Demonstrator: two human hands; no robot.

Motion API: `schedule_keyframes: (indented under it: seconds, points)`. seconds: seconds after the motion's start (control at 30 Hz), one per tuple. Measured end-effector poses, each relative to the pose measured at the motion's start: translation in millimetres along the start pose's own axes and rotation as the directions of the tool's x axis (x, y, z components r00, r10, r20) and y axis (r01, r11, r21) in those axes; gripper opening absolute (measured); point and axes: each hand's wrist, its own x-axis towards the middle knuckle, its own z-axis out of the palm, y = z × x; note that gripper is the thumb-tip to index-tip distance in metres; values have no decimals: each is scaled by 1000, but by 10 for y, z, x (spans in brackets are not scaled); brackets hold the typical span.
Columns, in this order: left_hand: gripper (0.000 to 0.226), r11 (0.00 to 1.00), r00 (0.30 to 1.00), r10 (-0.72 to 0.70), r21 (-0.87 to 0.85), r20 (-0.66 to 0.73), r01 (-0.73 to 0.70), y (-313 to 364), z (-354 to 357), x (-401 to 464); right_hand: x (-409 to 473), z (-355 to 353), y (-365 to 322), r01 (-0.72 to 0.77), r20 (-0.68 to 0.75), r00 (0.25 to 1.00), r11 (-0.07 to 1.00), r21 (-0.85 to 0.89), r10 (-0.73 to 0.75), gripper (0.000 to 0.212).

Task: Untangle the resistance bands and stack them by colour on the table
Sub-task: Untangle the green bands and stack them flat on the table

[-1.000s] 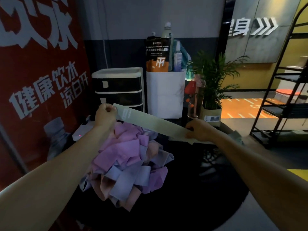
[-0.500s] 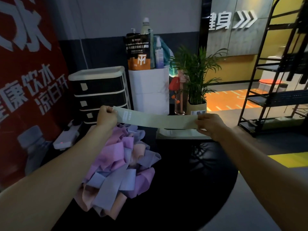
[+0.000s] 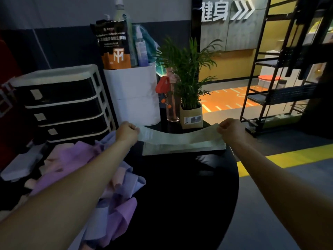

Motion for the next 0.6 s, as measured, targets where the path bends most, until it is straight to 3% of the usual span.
schedule_keyframes:
  seconds: [0.07,0.23,0.3,0.6]
  points:
    - [16,997,1000,10,75,9,-11,-37,117,64,74,20,69,0,4,1000,999,-54,0,12]
    - [31,971,996,-1,239,84,-19,-138,337,167,184,73,186,30,6,1000,977,-211,-29,14]
    - [16,964,994,0,264,113,-30,-181,396,191,206,106,233,46,15,999,958,-284,-43,14]
    - [10,961,994,53,267,95,-77,-334,539,209,206,170,410,86,-2,996,920,-383,-94,14]
